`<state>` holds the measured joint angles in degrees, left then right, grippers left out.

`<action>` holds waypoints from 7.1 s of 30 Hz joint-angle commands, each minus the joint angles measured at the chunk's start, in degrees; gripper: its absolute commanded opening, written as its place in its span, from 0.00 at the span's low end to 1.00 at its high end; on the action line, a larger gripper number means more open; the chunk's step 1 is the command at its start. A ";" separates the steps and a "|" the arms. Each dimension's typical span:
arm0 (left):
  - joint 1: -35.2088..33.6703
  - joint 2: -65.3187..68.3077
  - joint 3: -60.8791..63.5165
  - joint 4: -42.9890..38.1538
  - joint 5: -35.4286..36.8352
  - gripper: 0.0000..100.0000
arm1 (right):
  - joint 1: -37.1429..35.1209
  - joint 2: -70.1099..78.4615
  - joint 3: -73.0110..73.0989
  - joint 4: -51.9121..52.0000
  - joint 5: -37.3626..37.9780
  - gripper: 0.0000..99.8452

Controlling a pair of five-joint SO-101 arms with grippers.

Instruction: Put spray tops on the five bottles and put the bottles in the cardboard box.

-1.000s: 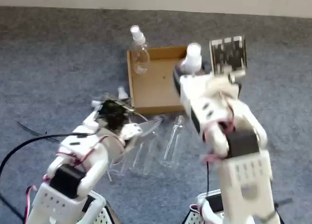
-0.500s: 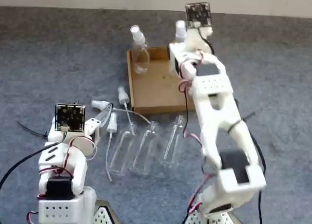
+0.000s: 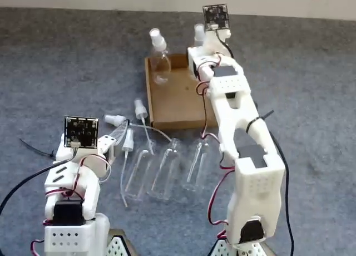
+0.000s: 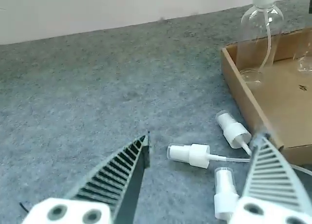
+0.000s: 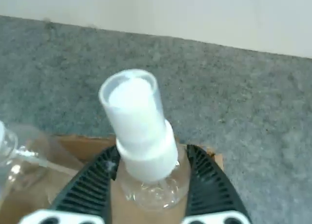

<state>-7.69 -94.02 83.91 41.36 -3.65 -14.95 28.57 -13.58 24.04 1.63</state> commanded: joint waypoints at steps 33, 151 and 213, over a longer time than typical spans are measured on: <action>-0.40 0.40 -0.40 -1.76 0.09 0.30 | -0.84 5.05 -19.74 9.54 0.62 0.30; -0.75 -0.13 4.26 2.81 -0.35 0.30 | 34.24 -44.44 42.24 47.52 31.12 0.28; -7.34 24.92 -20.09 12.13 2.81 0.16 | 28.79 -41.36 32.31 54.20 33.05 0.02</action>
<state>-14.37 -81.89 76.18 51.56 -0.40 14.95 -4.22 13.58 81.54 34.42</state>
